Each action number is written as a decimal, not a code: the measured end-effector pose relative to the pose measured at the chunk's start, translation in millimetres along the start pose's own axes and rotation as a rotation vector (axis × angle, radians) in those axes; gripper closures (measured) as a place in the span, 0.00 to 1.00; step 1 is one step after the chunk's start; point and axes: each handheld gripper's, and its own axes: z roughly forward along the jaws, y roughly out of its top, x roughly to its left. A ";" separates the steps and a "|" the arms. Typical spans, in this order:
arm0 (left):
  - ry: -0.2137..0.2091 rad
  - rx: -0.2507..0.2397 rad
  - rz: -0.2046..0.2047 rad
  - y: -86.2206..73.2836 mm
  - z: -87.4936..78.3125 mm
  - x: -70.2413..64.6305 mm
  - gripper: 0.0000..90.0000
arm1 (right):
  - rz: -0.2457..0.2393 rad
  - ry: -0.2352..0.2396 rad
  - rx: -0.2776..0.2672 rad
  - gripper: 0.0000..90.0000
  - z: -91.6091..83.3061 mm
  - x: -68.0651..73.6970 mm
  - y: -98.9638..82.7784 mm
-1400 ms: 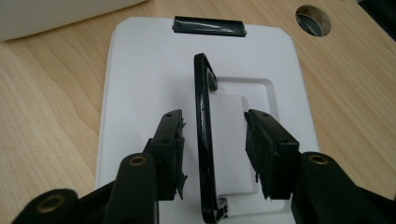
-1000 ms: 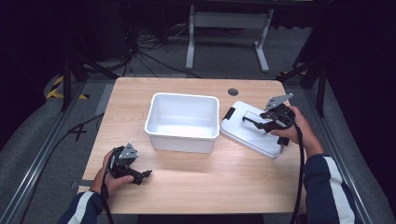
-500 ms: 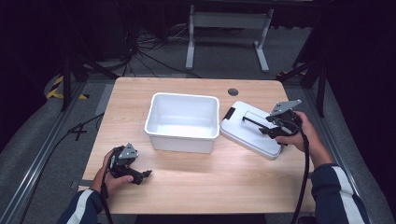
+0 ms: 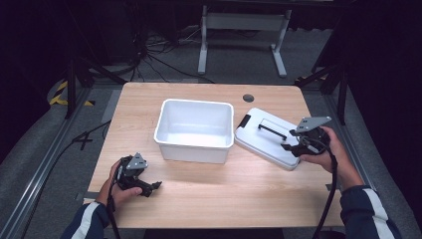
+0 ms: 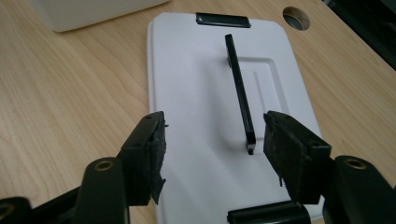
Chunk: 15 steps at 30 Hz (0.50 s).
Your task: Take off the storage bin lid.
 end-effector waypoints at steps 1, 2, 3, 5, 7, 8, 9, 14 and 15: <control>0.000 0.000 0.000 0.0 0.0 0.0 0.00 | -0.002 0.002 -0.005 0.43 -1.3 1.0 -1.3; 0.000 0.000 0.000 0.0 0.0 0.0 0.00 | -0.002 -0.003 -0.003 0.43 -2.8 2.3 -2.6; 0.000 0.000 0.000 0.0 0.0 0.0 0.00 | 0.001 -0.005 -0.005 0.42 -3.7 3.4 -3.6; 0.000 0.000 0.000 0.0 0.0 0.0 0.00 | -0.003 -0.014 -0.008 0.41 -6.4 5.5 -6.9; 0.000 0.000 0.000 0.0 0.0 0.0 0.00 | 0.002 -0.017 -0.014 0.40 -8.8 7.6 -10.3; 0.000 0.000 0.000 0.0 0.0 0.0 0.00 | 0.005 -0.017 -0.016 0.40 -9.7 8.2 -12.2; 0.000 0.000 0.000 0.0 0.0 0.0 0.00 | 0.006 -0.017 -0.019 0.39 -10.2 8.9 -14.1; 0.000 0.000 0.000 0.0 0.0 0.0 0.00 | 0.000 -0.028 -0.016 0.39 -11.4 12.6 -23.1; 0.000 0.000 0.000 0.0 0.0 0.0 0.00 | 0.000 -0.031 -0.015 0.39 -11.2 13.8 -24.7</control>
